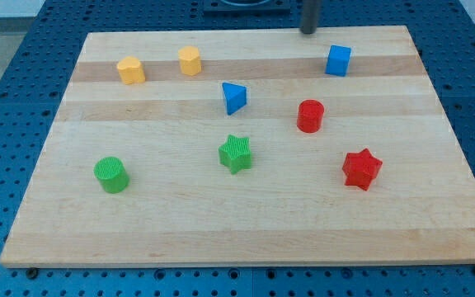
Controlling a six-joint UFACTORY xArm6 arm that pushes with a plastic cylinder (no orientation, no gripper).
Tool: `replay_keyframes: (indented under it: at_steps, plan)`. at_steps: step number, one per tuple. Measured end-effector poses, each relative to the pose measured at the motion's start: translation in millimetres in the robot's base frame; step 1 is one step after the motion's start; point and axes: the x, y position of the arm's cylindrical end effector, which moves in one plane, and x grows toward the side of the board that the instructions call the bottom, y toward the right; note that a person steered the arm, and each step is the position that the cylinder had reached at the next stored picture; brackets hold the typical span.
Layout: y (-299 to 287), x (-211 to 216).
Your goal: Move the yellow heart to the bottom of the yellow hexagon
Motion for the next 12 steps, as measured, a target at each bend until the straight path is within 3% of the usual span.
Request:
replay_keyframes:
  at_steps: [1, 6, 7, 8, 9, 10, 11, 12]
  plan:
    - [-6.5, 0.0]
    - [-157.0, 1.0]
    - [-260.7, 1.3]
    - [-270.6, 1.3]
    - [-338.6, 5.2]
    - [-337.9, 12.2]
    - [-325.5, 65.0]
    - [-325.5, 65.0]
